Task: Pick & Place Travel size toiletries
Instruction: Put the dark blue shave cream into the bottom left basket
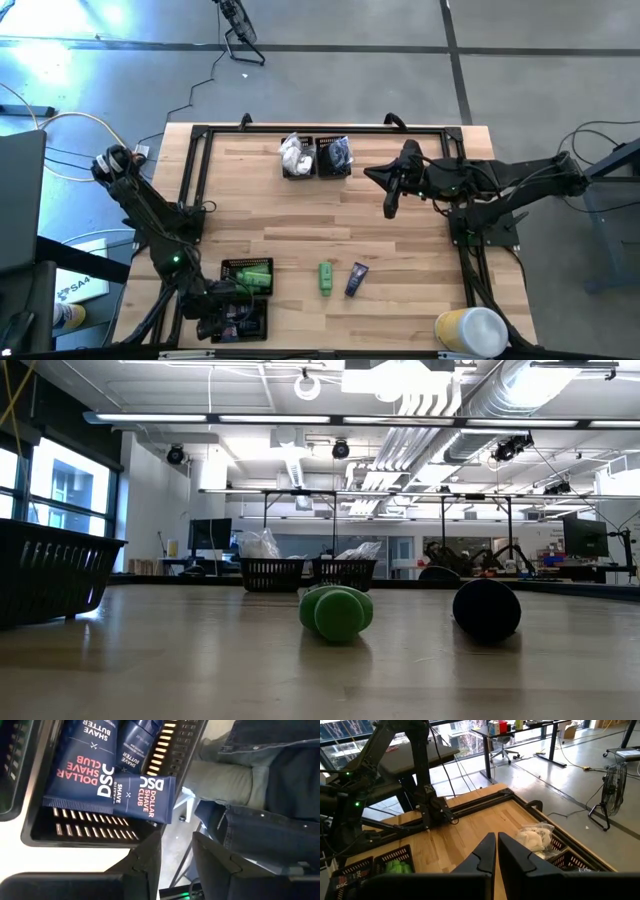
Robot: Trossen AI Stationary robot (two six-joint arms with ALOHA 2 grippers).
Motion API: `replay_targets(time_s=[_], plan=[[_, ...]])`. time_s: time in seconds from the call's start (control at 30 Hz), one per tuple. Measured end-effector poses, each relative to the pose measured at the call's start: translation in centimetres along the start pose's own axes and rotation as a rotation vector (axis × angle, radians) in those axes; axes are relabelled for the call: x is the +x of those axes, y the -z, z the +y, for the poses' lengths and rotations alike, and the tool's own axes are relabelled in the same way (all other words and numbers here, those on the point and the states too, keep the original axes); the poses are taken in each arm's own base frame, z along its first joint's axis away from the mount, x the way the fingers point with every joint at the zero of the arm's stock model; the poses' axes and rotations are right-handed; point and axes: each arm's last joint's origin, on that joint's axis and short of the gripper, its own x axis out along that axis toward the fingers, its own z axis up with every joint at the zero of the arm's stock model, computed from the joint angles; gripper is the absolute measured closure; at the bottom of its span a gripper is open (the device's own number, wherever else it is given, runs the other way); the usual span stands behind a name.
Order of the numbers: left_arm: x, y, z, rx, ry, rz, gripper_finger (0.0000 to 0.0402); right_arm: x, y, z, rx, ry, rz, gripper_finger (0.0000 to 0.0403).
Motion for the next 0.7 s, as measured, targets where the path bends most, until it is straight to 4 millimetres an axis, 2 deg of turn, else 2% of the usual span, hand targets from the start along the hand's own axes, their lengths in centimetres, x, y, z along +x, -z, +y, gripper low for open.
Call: replay_targets(time_s=[0.2,0.37,0.5,0.7], plan=[[-0.6,-1.8,-0.7,0.032,0.084,-0.062,0.0294,0.0,0.0,0.0,-0.002,0.001,0.003,0.0393],[-1.4,-4.9,-0.9,0.159,0.145,-0.154,0.0294,0.0,0.2,-0.1,-0.011,0.008,0.017,0.0393],[-2.8,-7.4,-0.2,0.226,0.132,-0.183,0.0294,0.1,0.3,-0.4,-0.022,0.022,0.033,0.0393],[-5.6,-10.4,1.2,0.351,0.069,-0.343,0.0294,0.1,0.5,-0.4,-0.025,0.024,0.056,0.0393]])
